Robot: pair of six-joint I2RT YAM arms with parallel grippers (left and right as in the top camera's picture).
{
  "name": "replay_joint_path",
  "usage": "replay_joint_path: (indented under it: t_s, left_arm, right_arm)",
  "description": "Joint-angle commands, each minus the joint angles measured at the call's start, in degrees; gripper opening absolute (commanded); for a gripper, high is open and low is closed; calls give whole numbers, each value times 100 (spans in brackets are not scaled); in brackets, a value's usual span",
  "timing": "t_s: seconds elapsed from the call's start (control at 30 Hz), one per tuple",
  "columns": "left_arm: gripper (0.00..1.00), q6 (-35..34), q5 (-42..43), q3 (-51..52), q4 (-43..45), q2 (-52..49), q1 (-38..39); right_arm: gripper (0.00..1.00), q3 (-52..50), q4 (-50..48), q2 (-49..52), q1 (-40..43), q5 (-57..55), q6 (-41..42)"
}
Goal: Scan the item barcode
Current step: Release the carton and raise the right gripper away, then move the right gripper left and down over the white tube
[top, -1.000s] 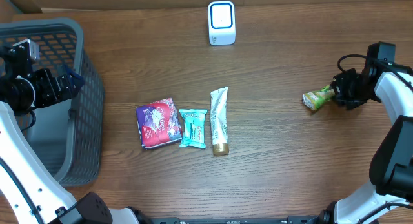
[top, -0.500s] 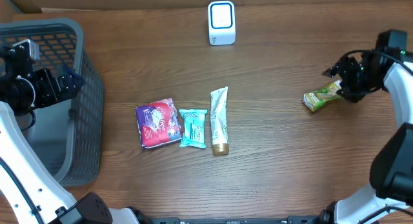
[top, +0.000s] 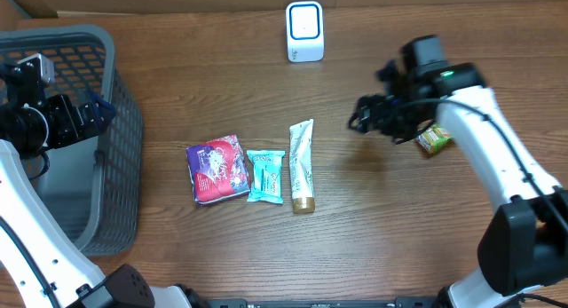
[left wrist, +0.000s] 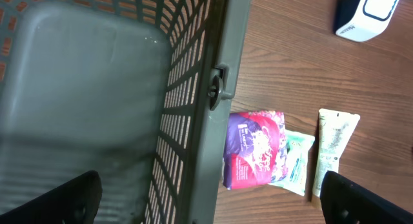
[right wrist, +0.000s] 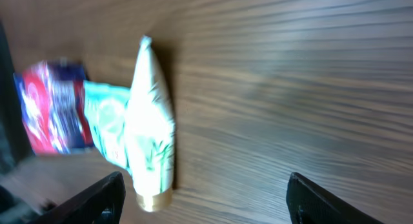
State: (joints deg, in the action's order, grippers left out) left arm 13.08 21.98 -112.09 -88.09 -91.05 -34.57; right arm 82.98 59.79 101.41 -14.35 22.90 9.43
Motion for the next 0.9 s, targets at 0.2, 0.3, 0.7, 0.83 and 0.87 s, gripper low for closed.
replay_joint_path:
  t_s: [0.2, 0.3, 0.7, 0.83, 0.87]
  left_arm:
    - [100, 20, -13, -9, 4, -35, 9]
    - [100, 20, -13, -9, 7, -35, 9]
    - [100, 20, -13, -9, 7, -35, 9]
    - [100, 20, -13, -9, 7, -35, 9]
    - [100, 20, -13, -9, 7, -35, 9]
  right_arm:
    - [84, -203, -1150, 326, -988, -745, -157]
    - [86, -203, -1392, 542, -1104, -715, -66]
    - [87, -203, -1718, 1445, -1158, 739, -48]
    - [87, -203, -1788, 1655, -1158, 1106, 37]
    - [87, -203, -1801, 1714, -1158, 1113, 129]
